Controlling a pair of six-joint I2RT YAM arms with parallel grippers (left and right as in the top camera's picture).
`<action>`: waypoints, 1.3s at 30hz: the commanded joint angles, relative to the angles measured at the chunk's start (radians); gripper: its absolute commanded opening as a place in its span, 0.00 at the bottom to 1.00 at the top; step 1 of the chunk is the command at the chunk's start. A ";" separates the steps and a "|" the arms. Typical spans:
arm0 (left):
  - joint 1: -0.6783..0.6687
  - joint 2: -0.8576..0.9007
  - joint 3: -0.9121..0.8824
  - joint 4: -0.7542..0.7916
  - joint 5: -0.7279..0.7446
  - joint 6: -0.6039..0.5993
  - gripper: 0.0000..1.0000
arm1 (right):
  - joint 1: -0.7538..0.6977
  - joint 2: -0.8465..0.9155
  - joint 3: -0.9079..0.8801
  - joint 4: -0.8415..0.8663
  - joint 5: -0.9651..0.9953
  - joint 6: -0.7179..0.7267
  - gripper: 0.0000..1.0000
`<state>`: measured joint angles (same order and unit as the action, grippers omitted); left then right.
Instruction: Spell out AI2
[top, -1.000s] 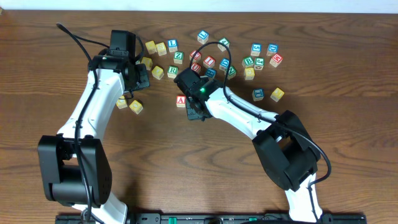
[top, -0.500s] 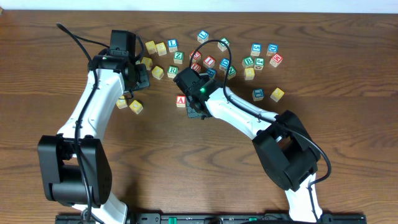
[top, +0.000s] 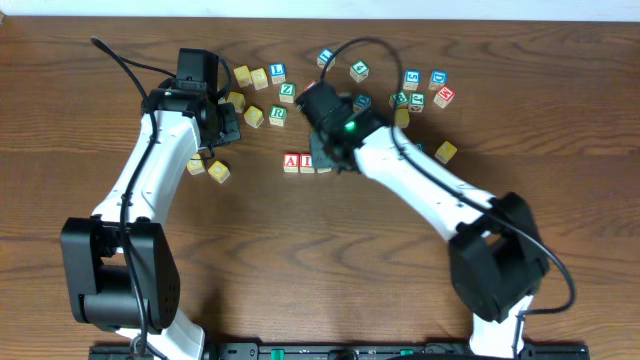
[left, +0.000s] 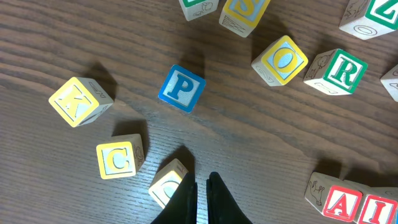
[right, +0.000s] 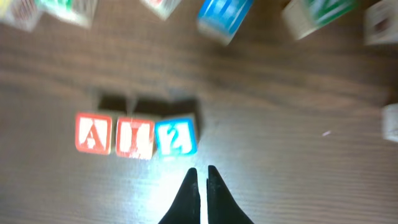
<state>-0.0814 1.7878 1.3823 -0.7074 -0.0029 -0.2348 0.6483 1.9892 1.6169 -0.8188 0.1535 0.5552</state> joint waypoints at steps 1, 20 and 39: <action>-0.010 0.013 -0.002 -0.005 0.001 0.013 0.08 | -0.044 0.022 -0.002 -0.004 -0.015 -0.010 0.01; -0.040 0.169 -0.038 0.063 0.305 0.183 0.07 | -0.080 0.125 -0.047 0.061 -0.132 -0.022 0.01; -0.040 0.228 -0.040 0.081 0.385 0.174 0.08 | -0.177 0.125 -0.196 0.278 -0.457 -0.121 0.01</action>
<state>-0.1215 1.9755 1.3514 -0.6254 0.3653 -0.0628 0.4805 2.1040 1.4425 -0.5552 -0.2329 0.4686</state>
